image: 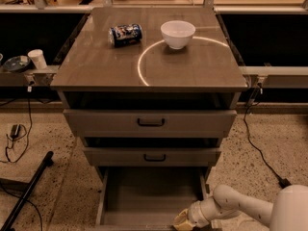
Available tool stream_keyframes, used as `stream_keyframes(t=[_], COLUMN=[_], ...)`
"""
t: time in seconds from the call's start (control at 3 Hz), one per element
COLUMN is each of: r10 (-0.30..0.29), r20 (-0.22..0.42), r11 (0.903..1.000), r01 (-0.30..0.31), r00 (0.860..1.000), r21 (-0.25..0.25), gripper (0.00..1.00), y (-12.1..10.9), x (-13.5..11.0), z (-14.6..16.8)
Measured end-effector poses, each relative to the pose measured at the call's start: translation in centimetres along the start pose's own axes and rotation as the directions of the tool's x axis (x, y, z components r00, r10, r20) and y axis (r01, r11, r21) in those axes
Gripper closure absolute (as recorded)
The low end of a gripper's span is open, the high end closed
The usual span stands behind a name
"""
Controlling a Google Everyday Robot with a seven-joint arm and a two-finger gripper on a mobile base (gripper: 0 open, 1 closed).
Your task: Close bottom drawer
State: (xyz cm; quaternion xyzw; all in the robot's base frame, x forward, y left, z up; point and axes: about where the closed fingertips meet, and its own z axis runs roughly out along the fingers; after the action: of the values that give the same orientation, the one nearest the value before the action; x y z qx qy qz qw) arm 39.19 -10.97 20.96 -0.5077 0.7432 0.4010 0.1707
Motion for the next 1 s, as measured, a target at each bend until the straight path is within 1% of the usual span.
stream_keyframes(t=[1.0], r10=[0.000], r20=[0.000], r11=[1.0000], r01=[0.000], r00=[1.000], r21=[0.000], gripper=[0.30], y=[0.01], x=[0.00], z=[0.01])
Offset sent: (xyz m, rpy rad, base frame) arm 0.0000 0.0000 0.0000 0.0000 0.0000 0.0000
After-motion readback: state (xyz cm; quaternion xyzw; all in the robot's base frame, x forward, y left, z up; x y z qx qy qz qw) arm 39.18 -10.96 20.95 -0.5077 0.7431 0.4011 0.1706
